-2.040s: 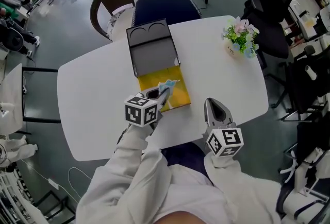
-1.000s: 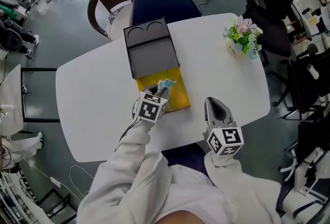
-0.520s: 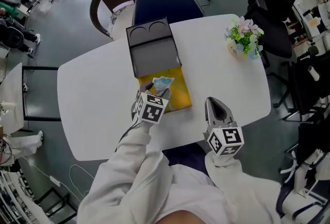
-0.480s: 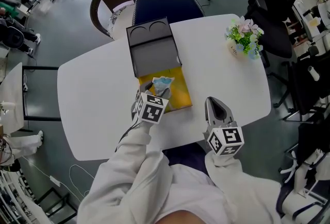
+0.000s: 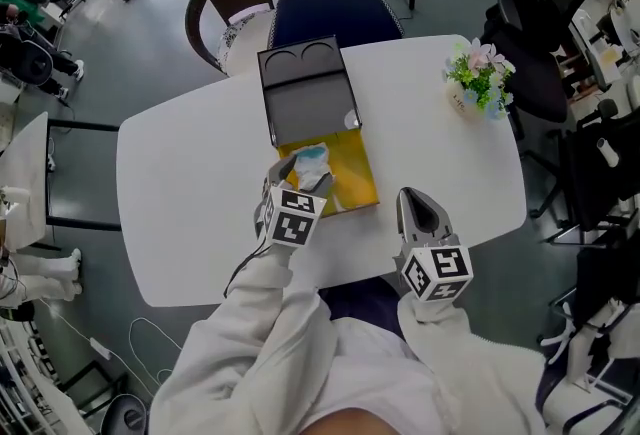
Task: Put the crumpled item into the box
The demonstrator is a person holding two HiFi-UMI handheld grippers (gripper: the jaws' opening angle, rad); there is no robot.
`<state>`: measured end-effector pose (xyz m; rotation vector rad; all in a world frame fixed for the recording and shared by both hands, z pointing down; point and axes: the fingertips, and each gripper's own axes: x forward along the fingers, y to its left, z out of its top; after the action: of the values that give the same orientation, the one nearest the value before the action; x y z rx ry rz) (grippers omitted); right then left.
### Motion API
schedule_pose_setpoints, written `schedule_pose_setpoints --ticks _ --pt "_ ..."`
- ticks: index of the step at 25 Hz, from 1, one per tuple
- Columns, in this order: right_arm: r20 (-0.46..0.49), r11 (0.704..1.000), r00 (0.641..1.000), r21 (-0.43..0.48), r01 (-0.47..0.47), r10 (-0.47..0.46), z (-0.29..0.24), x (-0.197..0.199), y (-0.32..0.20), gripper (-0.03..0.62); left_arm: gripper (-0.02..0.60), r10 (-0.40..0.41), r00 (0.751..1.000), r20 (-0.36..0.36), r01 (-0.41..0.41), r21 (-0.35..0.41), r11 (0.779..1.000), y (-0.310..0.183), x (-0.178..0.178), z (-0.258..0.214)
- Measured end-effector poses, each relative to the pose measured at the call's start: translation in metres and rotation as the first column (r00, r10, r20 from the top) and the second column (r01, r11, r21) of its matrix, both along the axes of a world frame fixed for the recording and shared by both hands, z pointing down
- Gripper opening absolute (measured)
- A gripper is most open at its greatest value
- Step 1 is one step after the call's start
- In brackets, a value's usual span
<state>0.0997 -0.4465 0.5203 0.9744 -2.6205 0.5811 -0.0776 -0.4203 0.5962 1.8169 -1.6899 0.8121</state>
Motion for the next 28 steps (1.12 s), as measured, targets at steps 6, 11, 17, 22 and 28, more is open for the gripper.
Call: schedule_pose_setpoints --ticks 6,11,17,22,28 --pt "-0.003 1.0 1.0 0.016 0.015 -0.015 -0.005 -0.006 0.01 0.037 0.303 -0.02 0.994 -0.109 0.027 0.065 0.998 0.016 0.0 -0.021" --pt "-0.003 0.999 1.0 0.037 0.026 -0.026 -0.011 -0.013 0.019 0.037 0.239 -0.053 0.987 -0.154 0.078 0.164 0.983 0.03 -0.011 -0.047" --pt "-0.004 0.998 1.0 0.063 0.022 -0.022 -0.022 -0.02 0.031 0.037 0.176 -0.07 0.982 -0.178 0.112 0.242 0.964 0.051 -0.024 -0.072" --pt "0.006 0.996 1.0 0.091 0.012 -0.013 -0.041 -0.027 0.044 0.037 0.085 -0.072 0.976 -0.205 0.142 0.349 0.926 0.071 -0.036 -0.109" --pt "0.015 0.991 1.0 0.131 0.007 -0.009 -0.063 -0.036 0.059 0.037 0.039 -0.033 0.964 -0.264 0.154 0.454 0.878 0.092 -0.039 -0.153"
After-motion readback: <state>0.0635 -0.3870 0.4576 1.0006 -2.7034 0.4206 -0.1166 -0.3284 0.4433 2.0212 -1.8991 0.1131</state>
